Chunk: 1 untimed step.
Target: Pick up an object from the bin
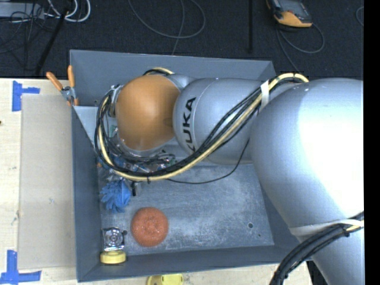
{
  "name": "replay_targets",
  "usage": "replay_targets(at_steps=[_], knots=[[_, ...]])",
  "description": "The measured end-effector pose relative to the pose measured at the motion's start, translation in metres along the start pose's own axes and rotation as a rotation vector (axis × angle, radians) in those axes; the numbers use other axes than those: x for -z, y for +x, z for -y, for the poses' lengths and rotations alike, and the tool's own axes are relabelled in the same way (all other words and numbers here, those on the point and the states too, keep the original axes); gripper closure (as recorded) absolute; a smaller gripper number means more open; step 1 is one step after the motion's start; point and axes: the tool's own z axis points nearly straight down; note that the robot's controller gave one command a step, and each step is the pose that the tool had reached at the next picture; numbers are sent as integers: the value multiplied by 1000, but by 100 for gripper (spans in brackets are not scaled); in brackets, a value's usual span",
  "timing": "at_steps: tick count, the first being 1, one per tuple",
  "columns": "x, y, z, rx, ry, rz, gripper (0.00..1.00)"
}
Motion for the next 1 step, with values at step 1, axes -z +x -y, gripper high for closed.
replay_targets(at_steps=[1], knots=[[23,0,0,0,-1,-3,100]])
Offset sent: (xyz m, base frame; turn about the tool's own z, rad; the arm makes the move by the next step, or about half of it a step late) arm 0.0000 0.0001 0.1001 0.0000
